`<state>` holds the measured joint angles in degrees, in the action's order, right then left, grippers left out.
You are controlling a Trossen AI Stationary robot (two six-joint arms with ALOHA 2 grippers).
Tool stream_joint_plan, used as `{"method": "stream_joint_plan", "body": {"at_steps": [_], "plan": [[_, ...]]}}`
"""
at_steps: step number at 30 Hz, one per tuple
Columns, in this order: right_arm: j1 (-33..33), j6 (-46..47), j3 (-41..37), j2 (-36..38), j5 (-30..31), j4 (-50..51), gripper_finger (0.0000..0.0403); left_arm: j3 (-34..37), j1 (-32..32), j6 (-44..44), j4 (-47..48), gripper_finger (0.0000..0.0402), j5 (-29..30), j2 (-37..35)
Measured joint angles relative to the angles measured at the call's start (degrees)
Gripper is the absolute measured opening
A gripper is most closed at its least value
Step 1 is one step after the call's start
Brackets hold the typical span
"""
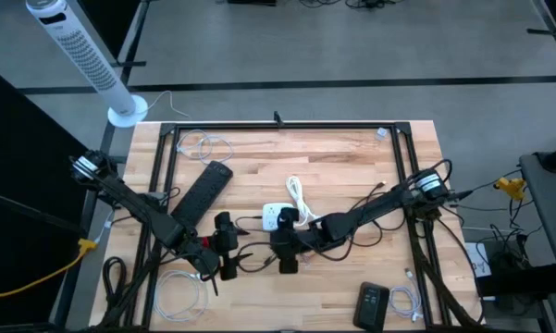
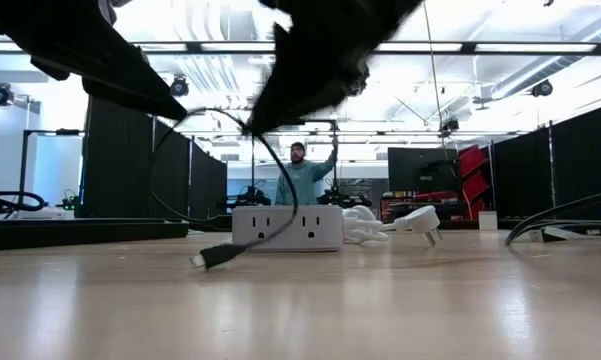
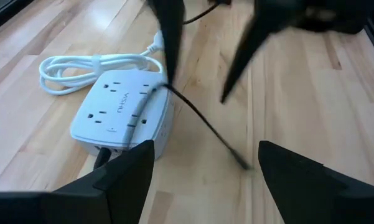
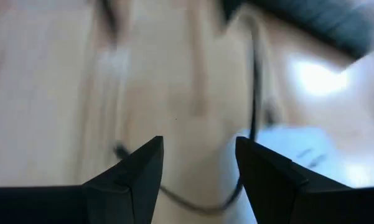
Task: Insert USB
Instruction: Insert the left black charger cable into the white outlet extension
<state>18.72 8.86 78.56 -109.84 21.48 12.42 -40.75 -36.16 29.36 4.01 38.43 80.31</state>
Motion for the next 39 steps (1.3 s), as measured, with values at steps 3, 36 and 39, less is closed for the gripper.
{"method": "stream_joint_plan", "body": {"at_steps": [3,36,39], "plan": [[0.0,0.7,0.0,0.7,3.0,0.3,0.0185,0.1,0.0,0.1,0.5,0.0276,-0.2,0.0],[-1.0,-12.9,6.2,2.0,24.6,17.0,0.0185,0.1,0.0,4.1,2.8,0.0276,-6.1,-1.9],[-1.2,-14.2,5.2,2.0,26.9,20.6,0.0185,0.1,0.0,4.2,4.6,0.0276,-6.1,-1.9]]}}
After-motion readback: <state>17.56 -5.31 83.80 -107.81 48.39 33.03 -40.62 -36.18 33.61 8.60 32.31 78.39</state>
